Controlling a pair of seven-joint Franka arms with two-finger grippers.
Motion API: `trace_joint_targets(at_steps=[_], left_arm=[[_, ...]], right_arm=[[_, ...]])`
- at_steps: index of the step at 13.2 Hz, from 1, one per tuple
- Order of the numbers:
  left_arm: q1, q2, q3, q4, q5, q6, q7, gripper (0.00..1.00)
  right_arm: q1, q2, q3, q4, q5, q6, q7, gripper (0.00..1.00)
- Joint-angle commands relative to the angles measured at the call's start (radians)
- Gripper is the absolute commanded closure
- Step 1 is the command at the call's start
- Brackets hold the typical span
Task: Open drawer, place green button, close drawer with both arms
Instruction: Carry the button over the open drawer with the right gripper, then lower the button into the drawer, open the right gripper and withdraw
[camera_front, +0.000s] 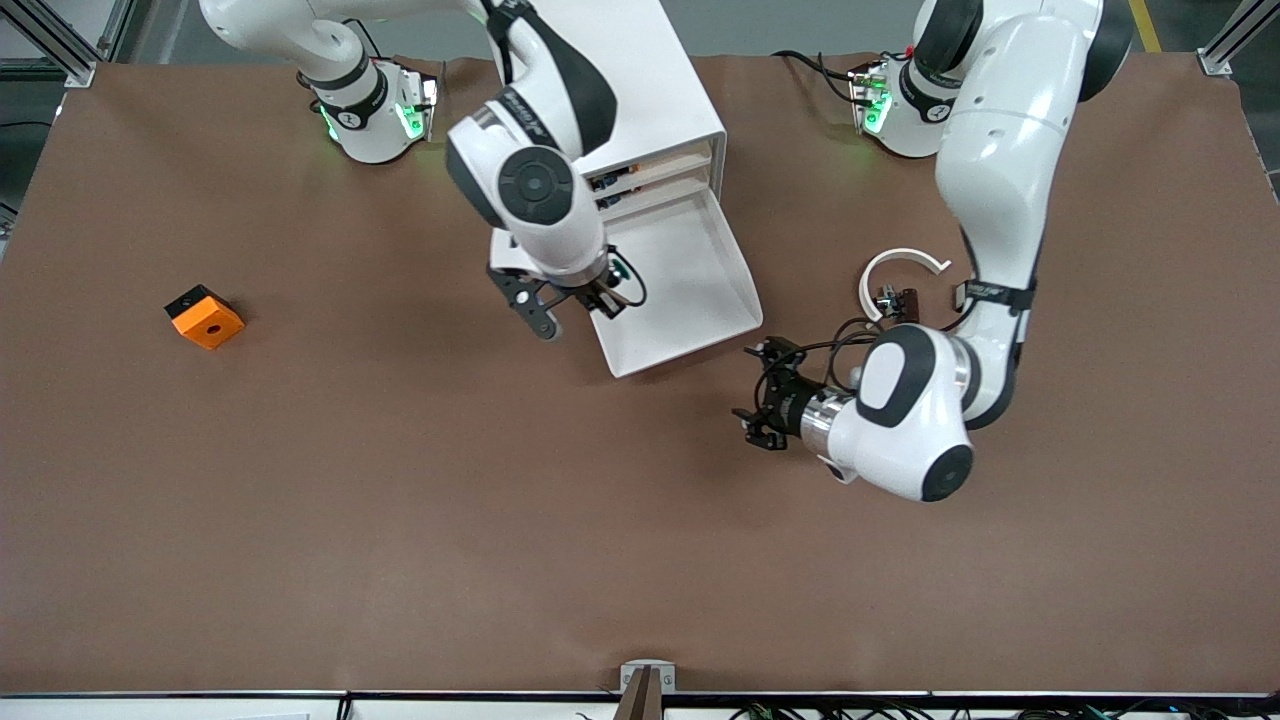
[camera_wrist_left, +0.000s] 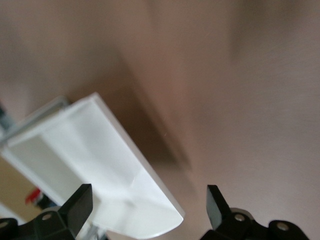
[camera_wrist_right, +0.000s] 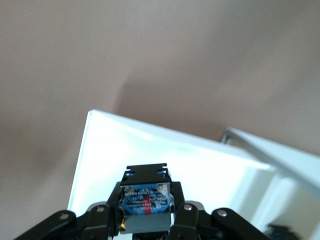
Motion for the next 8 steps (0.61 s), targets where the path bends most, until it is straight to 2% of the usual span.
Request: trace_joint_targets(at_steps=[1, 4, 8], left_arm=[[-0.005, -0.105, 0.016, -0.025, 0.157, 0.02, 0.064, 0.0], [-0.005, -0.184, 0.013, -0.031, 0.311, 0.02, 0.152, 0.0], [-0.011, -0.245, 0.007, -0.053, 0.47, 0.012, 0.493, 0.0]], right_arm=[[0.028, 0.077, -0.012, 0.022, 0.026, 0.077, 0.092, 0.92], [0.074, 0.15, -0.012, 0.025, 0.026, 0.195, 0.189, 0.92], [0.096, 0.181, -0.012, 0.025, 0.025, 0.229, 0.198, 0.89]])
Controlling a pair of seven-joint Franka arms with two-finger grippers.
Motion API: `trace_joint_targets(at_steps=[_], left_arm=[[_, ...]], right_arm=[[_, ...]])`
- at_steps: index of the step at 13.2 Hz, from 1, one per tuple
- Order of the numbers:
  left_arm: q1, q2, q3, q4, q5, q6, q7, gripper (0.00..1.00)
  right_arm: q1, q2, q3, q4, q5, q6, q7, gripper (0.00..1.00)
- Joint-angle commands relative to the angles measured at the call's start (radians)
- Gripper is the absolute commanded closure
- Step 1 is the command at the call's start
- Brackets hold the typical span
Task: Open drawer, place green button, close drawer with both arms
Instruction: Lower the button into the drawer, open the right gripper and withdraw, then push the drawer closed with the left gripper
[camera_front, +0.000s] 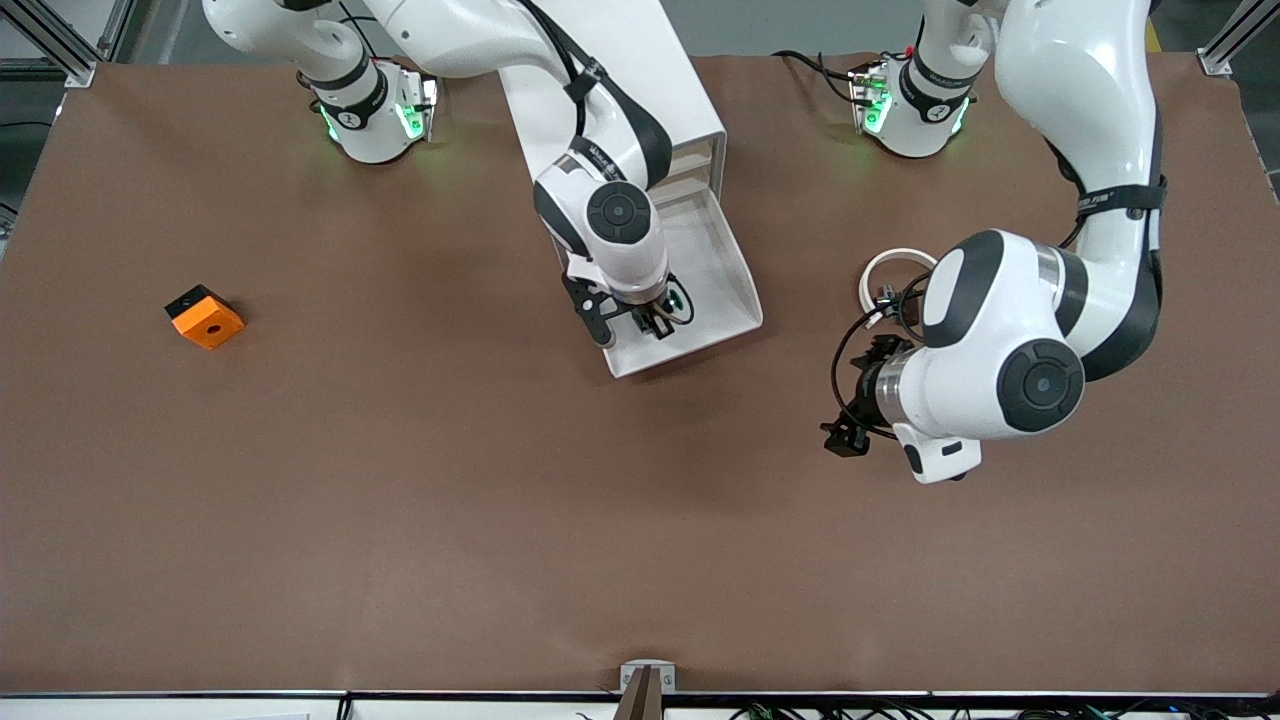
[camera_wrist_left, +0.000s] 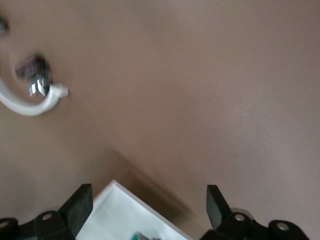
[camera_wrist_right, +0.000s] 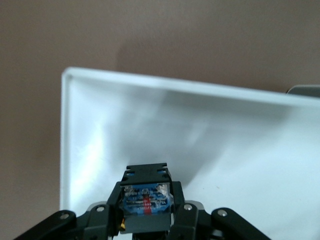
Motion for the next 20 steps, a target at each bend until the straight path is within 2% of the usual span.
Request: trace_joint_targets(at_steps=[1, 2, 3, 4, 6, 7, 10, 14, 16, 17, 19, 20], left_arm=[[-0.006, -0.073, -0.004, -0.05, 0.089, -0.001, 0.241, 0.0], [-0.001, -0.093, -0.004, -0.053, 0.089, -0.014, 0.324, 0.0], [0.004, -0.11, -0.003, -0.056, 0.09, -0.029, 0.4, 0.0], [0.005, -0.127, 0.0, -0.061, 0.098, -0.029, 0.457, 0.0], [0.005, -0.156, -0.001, -0.096, 0.144, -0.026, 0.509, 0.0], [0.005, -0.162, -0.003, -0.107, 0.158, -0.025, 0.541, 0.0], [-0.009, -0.153, -0.006, -0.151, 0.158, 0.014, 0.56, 0.0], [-0.012, -0.153, -0.073, -0.33, 0.159, 0.249, 0.616, 0.0], [-0.027, -0.13, -0.101, -0.445, 0.159, 0.433, 0.656, 0.0], [-0.032, -0.103, -0.124, -0.47, 0.159, 0.502, 0.657, 0.0], [-0.055, -0.01, -0.164, -0.469, 0.155, 0.63, 0.641, 0.0], [-0.081, 0.024, -0.164, -0.466, 0.15, 0.665, 0.634, 0.0]], right_arm=[[0.011, 0.004, -0.012, 0.025, 0.022, -0.011, 0.013, 0.86], [0.013, 0.004, -0.012, 0.025, 0.021, -0.011, 0.012, 0.82], [0.013, 0.003, -0.012, 0.025, 0.021, -0.014, 0.004, 0.44], [0.013, 0.0, -0.012, 0.025, 0.021, -0.019, 0.004, 0.0], [0.019, -0.028, -0.012, 0.027, 0.018, -0.048, 0.003, 0.0], [0.014, -0.069, -0.015, 0.033, 0.015, -0.104, -0.002, 0.0], [-0.07, -0.228, -0.02, 0.074, 0.013, -0.386, -0.135, 0.0], [-0.278, -0.466, -0.021, 0.047, 0.012, -0.718, -0.556, 0.0], [-0.422, -0.61, -0.023, -0.051, 0.009, -0.764, -0.846, 0.0], [-0.493, -0.682, -0.023, -0.125, 0.002, -0.761, -1.007, 0.0], [-0.613, -0.767, -0.023, -0.212, -0.063, -0.754, -1.272, 0.0], [-0.654, -0.775, -0.023, -0.217, -0.097, -0.754, -1.368, 0.0]])
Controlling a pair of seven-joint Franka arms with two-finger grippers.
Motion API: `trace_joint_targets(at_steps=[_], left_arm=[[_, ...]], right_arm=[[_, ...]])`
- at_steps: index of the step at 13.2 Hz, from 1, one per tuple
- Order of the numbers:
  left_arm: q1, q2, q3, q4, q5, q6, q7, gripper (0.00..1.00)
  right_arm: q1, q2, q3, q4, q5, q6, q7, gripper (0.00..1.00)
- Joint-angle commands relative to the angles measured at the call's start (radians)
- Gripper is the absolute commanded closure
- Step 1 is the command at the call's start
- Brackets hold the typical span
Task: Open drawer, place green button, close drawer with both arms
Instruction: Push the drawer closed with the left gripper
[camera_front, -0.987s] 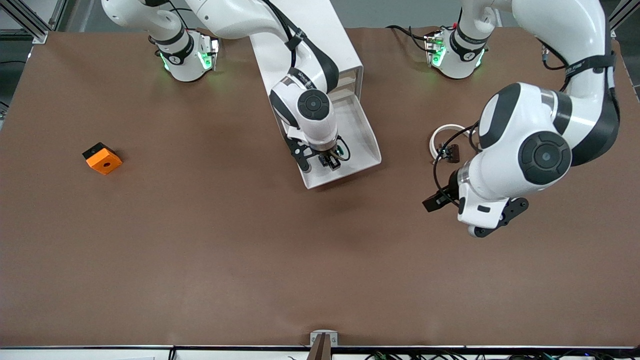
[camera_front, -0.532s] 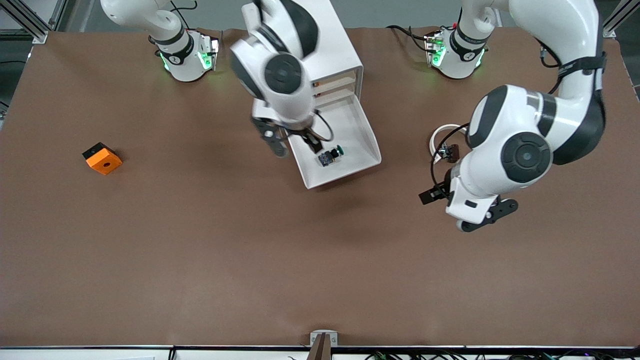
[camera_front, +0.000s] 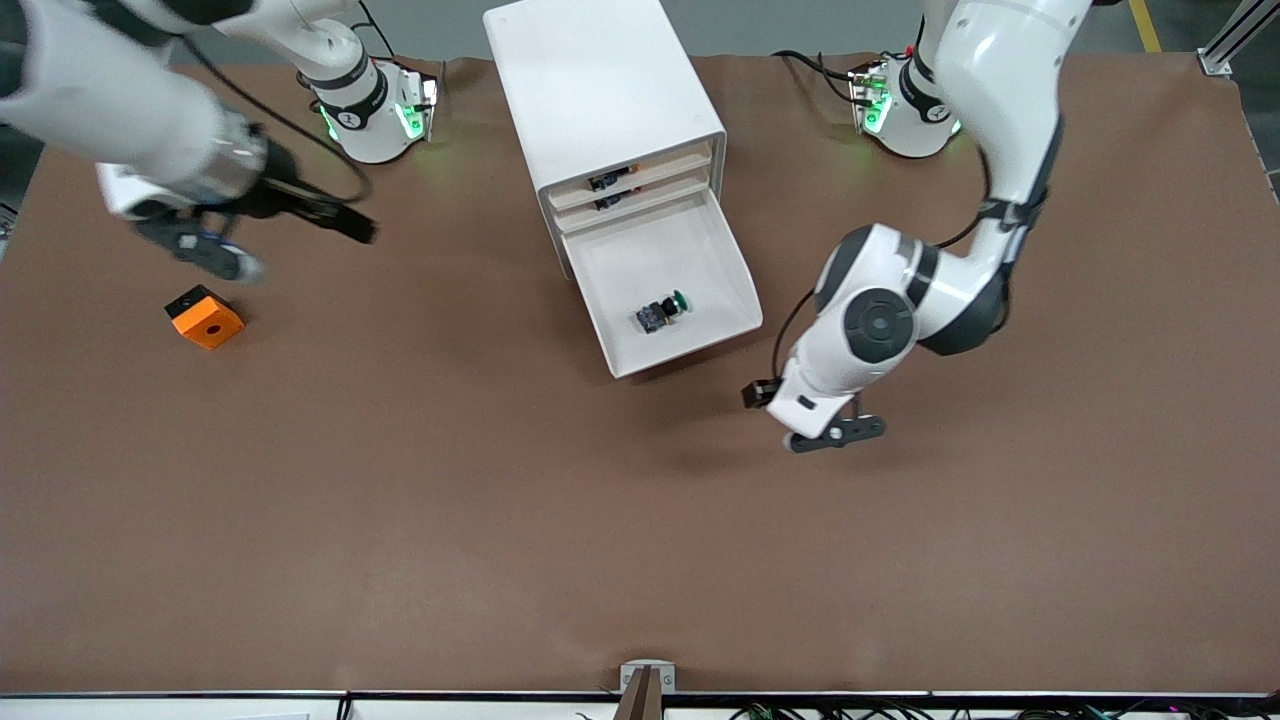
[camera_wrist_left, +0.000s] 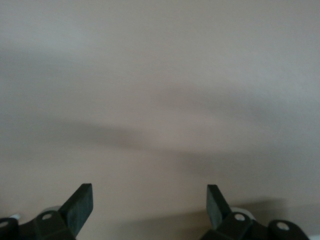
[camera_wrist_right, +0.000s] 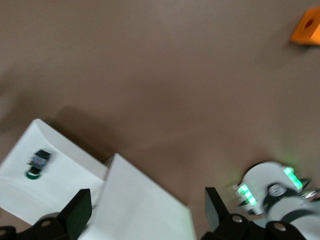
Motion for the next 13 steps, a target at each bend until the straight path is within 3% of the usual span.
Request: trace_joint_targets(at_steps=[1, 5, 9, 13], left_arm=[[-0.056, 0.084, -0.011, 0.012, 0.011, 0.082, -0.009, 0.0], [-0.138, 0.103, -0.014, 0.003, 0.004, 0.056, -0.087, 0.0], [-0.233, 0.08, -0.027, -0.014, 0.004, -0.056, -0.159, 0.0], [-0.227, 0.051, -0.167, -0.06, 0.004, -0.067, -0.294, 0.0]], right_arm=[[-0.129, -0.077, 0.024, -0.101, -0.06, 0.036, -0.268, 0.0], [-0.3, -0.072, 0.024, -0.154, -0.08, 0.145, -0.621, 0.0], [-0.301, -0.066, 0.027, -0.127, -0.126, 0.208, -0.646, 0.0], [-0.292, -0.04, 0.03, -0.017, -0.128, 0.196, -0.635, 0.0]])
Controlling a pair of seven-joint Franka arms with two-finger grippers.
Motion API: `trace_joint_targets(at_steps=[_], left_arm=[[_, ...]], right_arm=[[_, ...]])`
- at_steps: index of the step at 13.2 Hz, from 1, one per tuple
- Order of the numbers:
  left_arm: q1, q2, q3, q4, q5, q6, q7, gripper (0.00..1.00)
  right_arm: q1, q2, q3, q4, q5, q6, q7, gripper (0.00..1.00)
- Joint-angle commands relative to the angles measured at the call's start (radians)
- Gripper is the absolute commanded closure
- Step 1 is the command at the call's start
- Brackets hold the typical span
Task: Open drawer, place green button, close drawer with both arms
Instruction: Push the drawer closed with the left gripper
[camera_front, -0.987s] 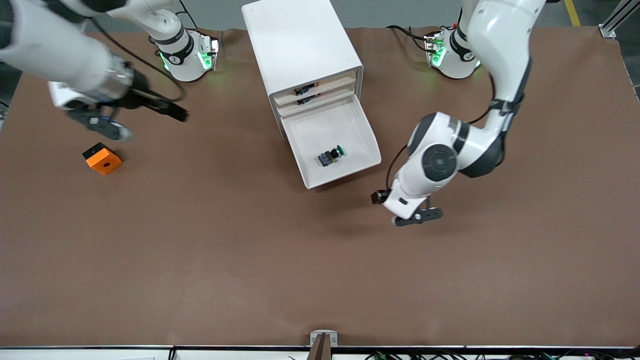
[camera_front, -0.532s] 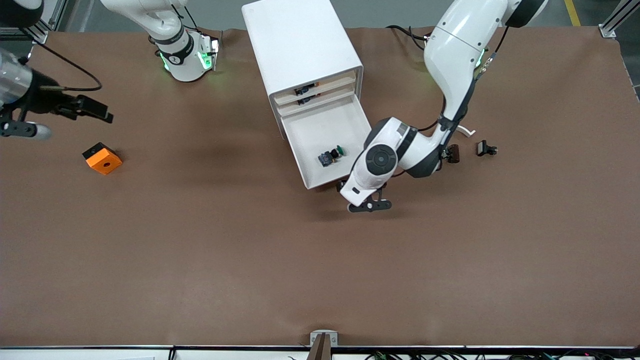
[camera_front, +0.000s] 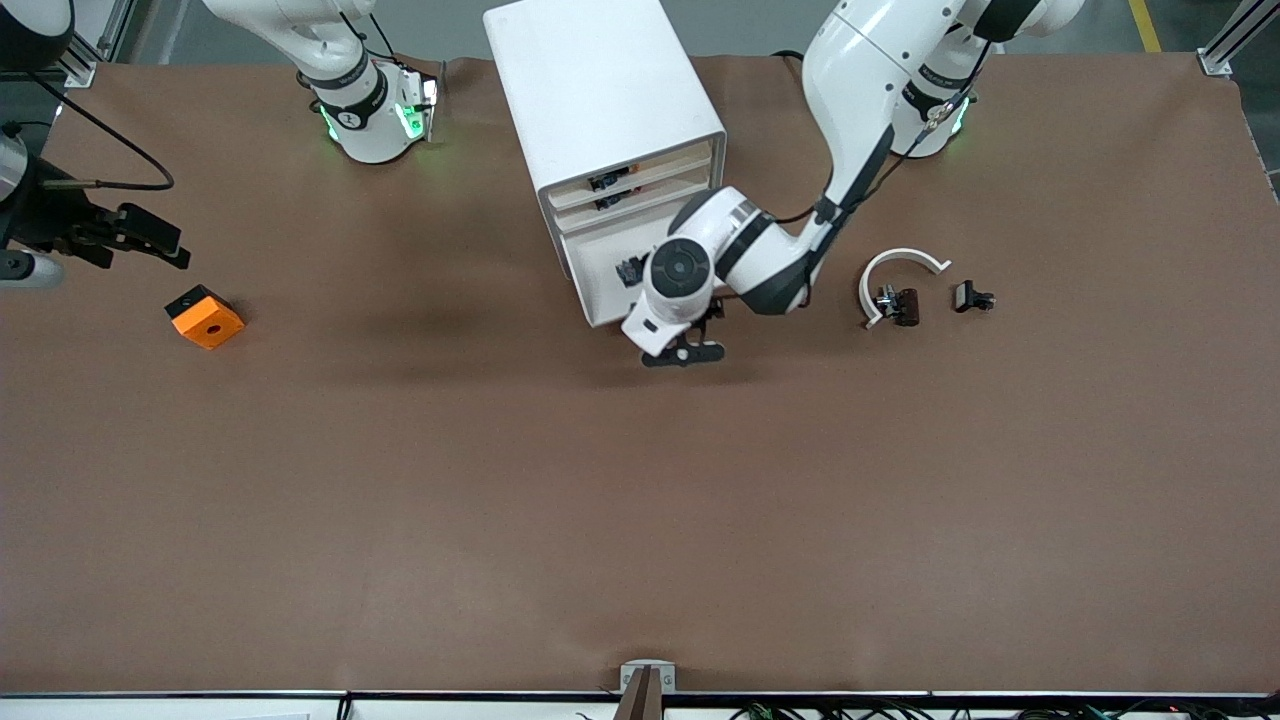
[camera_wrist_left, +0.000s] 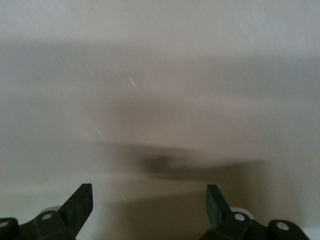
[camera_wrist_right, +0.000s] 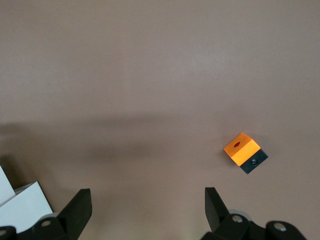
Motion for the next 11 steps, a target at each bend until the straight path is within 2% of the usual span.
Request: trace_joint_targets(at_steps=[1, 7, 11], left_arm=[[-0.002, -0.043, -0.063, -0.054, 0.004, -0.01, -0.082, 0.0], [-0.005, -0.034, -0.158, -0.074, 0.004, -0.01, -0.161, 0.0], [0.016, -0.044, -0.155, -0.06, 0.004, -0.01, -0.213, 0.0]], right_arm=[[0.001, 0.022, 0.01, 0.099, -0.015, -0.025, -0.002, 0.0], [-0.004, 0.022, 0.008, 0.162, -0.015, -0.032, -0.009, 0.0], [-0.007, 0.022, 0.008, 0.162, -0.016, -0.055, -0.008, 0.0]])
